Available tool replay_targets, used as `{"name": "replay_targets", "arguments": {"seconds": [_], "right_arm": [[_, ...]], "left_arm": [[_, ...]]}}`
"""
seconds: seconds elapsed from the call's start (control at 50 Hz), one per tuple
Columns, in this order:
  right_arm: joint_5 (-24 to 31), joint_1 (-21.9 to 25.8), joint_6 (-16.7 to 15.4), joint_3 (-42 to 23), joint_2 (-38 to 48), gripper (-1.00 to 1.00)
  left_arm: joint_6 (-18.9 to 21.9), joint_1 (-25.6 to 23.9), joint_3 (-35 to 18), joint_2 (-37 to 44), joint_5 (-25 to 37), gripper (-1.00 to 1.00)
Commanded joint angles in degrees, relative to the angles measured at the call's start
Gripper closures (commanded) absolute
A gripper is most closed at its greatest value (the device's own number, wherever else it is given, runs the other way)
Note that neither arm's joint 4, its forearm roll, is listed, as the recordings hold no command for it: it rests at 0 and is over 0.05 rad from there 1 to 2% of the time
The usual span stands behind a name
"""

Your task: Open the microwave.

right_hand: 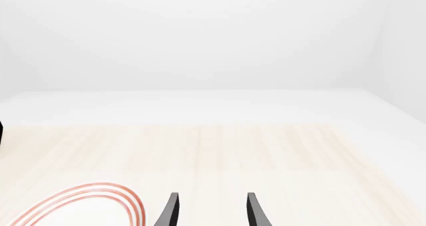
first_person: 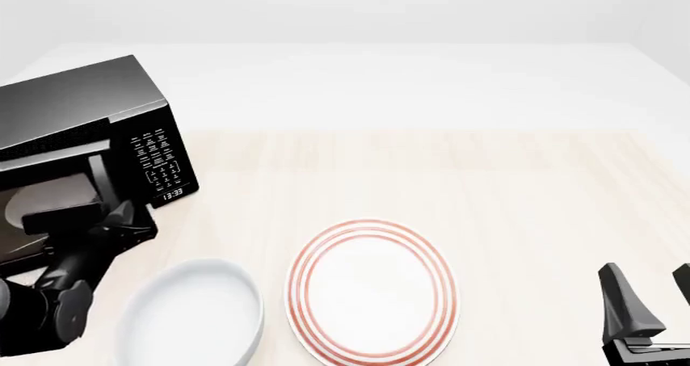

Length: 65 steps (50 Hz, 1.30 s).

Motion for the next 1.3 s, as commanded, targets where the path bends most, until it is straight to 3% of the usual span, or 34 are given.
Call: {"name": "replay_targets", "arguments": {"seconds": [0.02, 0.88, 1.04, 1.3], "right_arm": [[0.0, 0.0, 0.0, 0.0, 0.0, -1.00], [0.0, 0.0, 0.0, 0.0, 0.0, -1.00], [0.0, 0.0, 0.0, 0.0, 0.0, -1.00], [0.0, 0.0, 0.0, 0.0, 0.0, -1.00]], "left_arm": [[-1.8, -2.8, 0.6, -5.9, -2.4, 1.00], [0.3, -4.4, 10.8, -22.0, 0.9, 1.00], [-0.8, -4.8, 12.6, -20.3, -3.1, 1.00], [-0.4, -4.9, 13.2, -21.1, -3.2, 1.00]]}}
